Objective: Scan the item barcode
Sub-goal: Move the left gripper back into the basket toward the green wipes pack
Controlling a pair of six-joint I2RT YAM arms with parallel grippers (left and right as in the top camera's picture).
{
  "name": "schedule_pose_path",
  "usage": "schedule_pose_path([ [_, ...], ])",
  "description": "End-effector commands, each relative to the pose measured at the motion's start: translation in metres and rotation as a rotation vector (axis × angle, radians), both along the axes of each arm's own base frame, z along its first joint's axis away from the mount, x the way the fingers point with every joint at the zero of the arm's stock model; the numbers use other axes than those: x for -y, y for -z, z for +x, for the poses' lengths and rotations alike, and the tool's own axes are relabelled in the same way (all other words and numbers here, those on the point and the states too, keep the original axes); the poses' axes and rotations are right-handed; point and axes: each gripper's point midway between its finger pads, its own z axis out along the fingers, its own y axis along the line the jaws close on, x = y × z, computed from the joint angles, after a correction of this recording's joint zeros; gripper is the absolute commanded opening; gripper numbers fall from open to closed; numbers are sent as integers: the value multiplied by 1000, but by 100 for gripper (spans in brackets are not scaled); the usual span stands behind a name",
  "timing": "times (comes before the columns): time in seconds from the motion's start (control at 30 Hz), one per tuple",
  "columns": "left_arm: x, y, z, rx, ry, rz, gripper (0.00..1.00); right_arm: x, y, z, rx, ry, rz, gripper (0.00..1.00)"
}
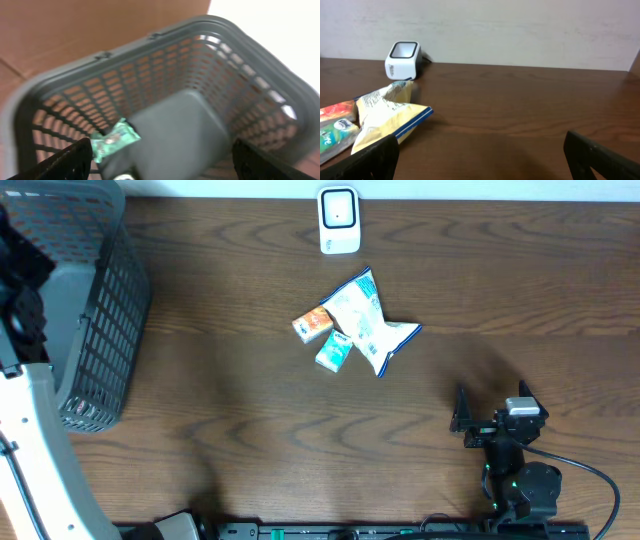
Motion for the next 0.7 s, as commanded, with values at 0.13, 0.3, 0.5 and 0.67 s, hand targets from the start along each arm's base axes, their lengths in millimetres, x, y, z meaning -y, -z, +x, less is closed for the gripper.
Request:
schedule_pose_path([
  [0.13, -37, 8, -22, -95, -97, 47, 87, 1, 1, 0, 0, 4, -12, 99],
  [0.3, -59, 28, -19, -182, -109, 50, 87, 1, 1, 0, 0, 4, -12, 99],
  [0.5, -80, 58, -14, -252, -144, 10, 88, 1, 1, 0, 0, 4, -13, 99],
  [0.67, -100, 91, -10, -327, -171, -34, 86, 1, 1, 0, 0, 4, -12, 99],
])
